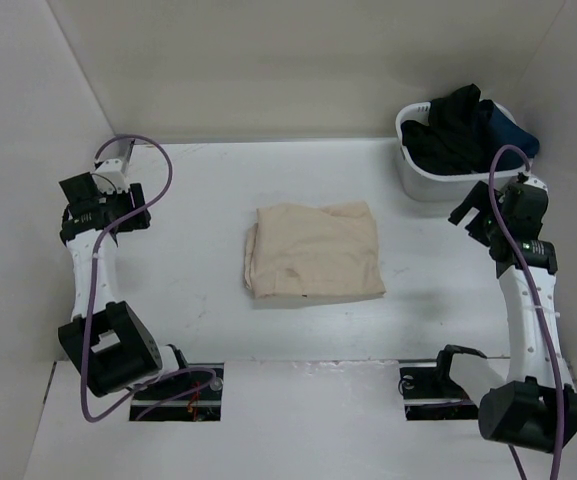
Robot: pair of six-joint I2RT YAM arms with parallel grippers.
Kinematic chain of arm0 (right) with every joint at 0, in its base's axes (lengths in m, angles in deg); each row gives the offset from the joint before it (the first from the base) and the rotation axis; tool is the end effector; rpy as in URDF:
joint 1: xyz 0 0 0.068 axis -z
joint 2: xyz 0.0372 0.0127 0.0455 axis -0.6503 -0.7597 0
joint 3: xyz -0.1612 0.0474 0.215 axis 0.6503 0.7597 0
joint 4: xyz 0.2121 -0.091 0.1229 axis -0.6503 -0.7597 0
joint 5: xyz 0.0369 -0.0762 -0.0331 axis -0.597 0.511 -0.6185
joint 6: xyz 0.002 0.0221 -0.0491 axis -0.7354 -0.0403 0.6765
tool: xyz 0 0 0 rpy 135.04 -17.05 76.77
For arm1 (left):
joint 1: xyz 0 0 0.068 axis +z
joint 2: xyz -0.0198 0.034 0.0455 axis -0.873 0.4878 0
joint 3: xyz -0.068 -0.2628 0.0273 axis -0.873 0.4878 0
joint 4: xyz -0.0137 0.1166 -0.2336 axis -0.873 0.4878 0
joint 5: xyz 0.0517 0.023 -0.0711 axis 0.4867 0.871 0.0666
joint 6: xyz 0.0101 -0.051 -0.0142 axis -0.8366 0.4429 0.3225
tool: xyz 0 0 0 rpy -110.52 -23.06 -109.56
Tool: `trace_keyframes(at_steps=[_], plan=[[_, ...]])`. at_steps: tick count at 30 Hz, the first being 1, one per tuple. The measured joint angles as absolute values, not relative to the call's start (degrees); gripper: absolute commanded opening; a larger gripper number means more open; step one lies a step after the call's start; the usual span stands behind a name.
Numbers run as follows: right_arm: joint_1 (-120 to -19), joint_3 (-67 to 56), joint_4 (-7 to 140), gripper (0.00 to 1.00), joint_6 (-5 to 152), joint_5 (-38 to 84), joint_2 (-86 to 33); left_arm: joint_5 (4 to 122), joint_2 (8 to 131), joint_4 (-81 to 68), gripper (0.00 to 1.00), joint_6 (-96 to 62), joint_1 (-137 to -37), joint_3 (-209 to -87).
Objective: Fold and stack the trousers
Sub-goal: Fold the trousers
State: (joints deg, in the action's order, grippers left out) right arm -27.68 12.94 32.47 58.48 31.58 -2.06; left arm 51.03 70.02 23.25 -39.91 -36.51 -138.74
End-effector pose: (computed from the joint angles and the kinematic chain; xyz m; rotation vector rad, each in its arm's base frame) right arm 0.2042 -0.0474 0.3338 0.6620 2.0672 0.0733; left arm 0.2690 0.1080 0.3034 -0.0693 2.2297 -0.0623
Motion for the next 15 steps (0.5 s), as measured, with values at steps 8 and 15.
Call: trace_keyframes(at_steps=[8, 15], plan=[[-25.58, 12.2, 31.62, 1.0, 59.07, 30.03, -2.89, 51.0, 68.2, 23.2, 0.54, -39.52, -37.1, -138.3], [-24.57, 12.2, 31.57, 1.0, 59.28, 28.72, -2.87, 51.0, 68.12, 23.22, 0.54, -39.52, -37.49, -138.3]])
